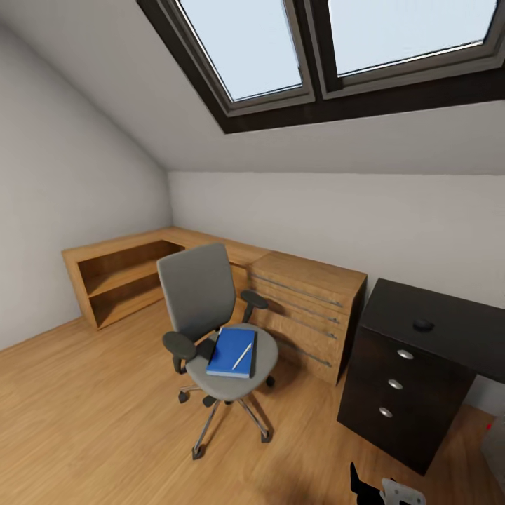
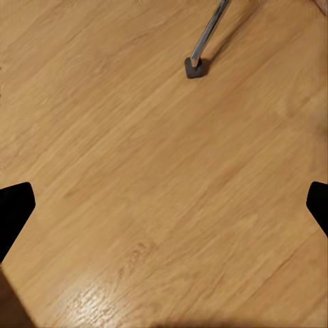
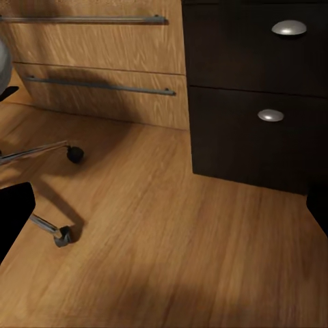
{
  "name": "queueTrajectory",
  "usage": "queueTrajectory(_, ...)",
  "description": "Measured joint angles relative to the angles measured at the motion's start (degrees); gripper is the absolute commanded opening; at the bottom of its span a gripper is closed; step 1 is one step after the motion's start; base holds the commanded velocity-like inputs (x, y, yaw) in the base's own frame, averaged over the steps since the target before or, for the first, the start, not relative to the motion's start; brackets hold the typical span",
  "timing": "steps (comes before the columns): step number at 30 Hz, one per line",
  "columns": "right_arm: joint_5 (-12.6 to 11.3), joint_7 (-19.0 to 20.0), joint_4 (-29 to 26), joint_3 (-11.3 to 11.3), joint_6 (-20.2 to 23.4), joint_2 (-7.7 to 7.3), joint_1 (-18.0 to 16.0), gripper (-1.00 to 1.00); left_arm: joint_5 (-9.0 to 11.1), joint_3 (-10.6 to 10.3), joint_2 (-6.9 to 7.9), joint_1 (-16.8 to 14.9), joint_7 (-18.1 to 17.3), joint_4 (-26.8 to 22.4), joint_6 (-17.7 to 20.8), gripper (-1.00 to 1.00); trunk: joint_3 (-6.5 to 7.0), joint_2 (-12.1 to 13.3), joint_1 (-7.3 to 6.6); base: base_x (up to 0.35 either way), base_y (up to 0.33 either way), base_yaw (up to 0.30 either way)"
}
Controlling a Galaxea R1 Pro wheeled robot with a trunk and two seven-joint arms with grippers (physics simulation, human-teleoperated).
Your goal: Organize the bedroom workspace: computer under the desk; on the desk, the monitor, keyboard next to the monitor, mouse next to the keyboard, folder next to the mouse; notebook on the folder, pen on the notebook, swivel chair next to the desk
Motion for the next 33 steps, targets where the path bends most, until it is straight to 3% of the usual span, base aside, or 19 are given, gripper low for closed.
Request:
queueTrajectory(8,-0.07,-0.04,0.03,0.00,0.05,0.01,0.00,1.00,0.00,0.01,0.00,0.00,0.00,0.00,0.00,1.00,1.44,3.21,-1.76,0.000,0.000,-0.005)
queueTrajectory(28,0.02,0.03,0.00,0.01,0.01,-0.06,0.01,1.00,-0.17,0.01,0.00,-0.01,-0.53,1.28,-0.08,1.00,5.03,11.24,-6.15,0.000,0.000,-0.266)
queueTrajectory(33,0.03,0.03,0.00,0.00,-0.01,-0.06,0.01,1.00,-0.16,0.01,0.04,0.00,-0.52,1.30,-0.74,1.00,4.94,11.25,-6.16,0.000,0.000,-0.269)
